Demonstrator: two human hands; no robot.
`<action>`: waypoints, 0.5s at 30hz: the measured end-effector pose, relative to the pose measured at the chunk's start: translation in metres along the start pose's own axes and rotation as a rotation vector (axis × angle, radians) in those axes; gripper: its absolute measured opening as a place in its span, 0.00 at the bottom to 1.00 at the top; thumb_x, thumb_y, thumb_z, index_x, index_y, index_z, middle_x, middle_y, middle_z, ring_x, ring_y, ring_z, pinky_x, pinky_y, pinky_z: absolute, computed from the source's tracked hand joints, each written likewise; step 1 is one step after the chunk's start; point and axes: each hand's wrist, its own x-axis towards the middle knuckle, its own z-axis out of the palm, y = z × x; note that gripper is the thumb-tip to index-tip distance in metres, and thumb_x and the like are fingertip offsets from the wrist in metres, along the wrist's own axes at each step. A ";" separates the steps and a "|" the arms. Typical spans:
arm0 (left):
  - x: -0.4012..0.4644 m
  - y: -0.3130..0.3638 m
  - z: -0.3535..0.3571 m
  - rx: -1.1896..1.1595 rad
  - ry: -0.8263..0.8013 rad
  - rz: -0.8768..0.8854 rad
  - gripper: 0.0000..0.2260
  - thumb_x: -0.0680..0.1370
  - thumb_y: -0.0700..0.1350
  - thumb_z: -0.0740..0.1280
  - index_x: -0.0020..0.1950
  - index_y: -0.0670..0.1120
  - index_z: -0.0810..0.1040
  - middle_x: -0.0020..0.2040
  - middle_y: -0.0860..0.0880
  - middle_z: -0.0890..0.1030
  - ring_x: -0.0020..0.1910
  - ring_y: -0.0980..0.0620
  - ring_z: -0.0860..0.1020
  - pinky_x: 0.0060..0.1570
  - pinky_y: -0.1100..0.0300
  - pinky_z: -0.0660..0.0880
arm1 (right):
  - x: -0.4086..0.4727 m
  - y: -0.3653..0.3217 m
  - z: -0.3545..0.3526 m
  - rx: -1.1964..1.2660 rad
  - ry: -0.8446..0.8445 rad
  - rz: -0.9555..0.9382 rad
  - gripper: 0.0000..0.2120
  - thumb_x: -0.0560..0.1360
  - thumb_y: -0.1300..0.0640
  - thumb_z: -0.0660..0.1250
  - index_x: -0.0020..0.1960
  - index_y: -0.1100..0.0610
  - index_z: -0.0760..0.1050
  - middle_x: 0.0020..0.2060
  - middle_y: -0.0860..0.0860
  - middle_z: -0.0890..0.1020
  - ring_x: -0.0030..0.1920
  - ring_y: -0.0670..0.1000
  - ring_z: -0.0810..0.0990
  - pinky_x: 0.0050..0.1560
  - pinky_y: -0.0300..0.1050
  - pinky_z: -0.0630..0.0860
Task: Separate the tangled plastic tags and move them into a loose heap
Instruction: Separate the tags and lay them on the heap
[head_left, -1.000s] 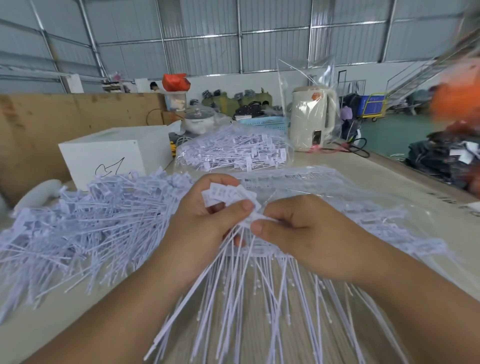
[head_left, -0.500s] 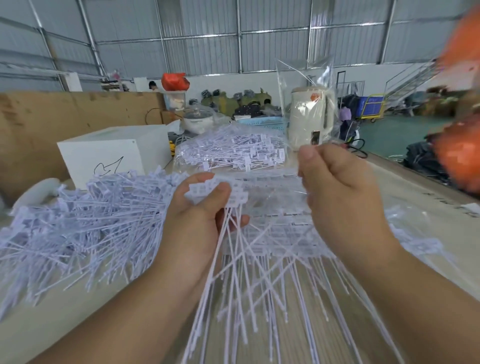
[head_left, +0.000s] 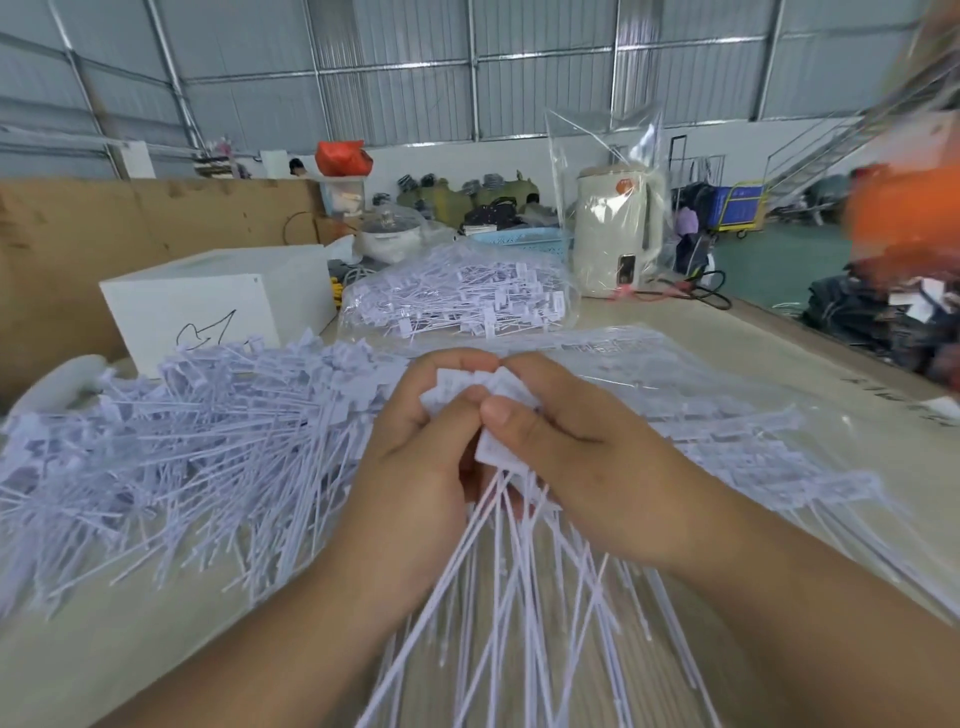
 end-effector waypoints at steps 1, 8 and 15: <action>0.001 -0.002 -0.001 0.010 -0.013 -0.022 0.06 0.73 0.41 0.68 0.47 0.50 0.81 0.43 0.36 0.79 0.39 0.41 0.76 0.36 0.51 0.75 | 0.001 0.001 -0.001 0.011 0.012 -0.001 0.14 0.76 0.43 0.60 0.55 0.51 0.74 0.44 0.62 0.81 0.45 0.67 0.79 0.46 0.69 0.75; 0.001 -0.002 -0.013 0.471 -0.037 0.126 0.14 0.69 0.60 0.65 0.55 0.68 0.73 0.35 0.50 0.81 0.32 0.53 0.79 0.32 0.59 0.76 | 0.004 0.008 -0.003 -0.014 0.054 0.001 0.09 0.78 0.48 0.60 0.53 0.50 0.74 0.43 0.68 0.80 0.43 0.72 0.78 0.43 0.72 0.74; -0.002 -0.003 -0.017 0.509 -0.042 0.169 0.16 0.72 0.61 0.62 0.60 0.67 0.71 0.29 0.42 0.74 0.27 0.43 0.71 0.28 0.40 0.72 | 0.002 0.008 -0.001 0.008 0.043 0.018 0.10 0.82 0.52 0.61 0.44 0.55 0.72 0.29 0.52 0.73 0.28 0.51 0.68 0.28 0.54 0.65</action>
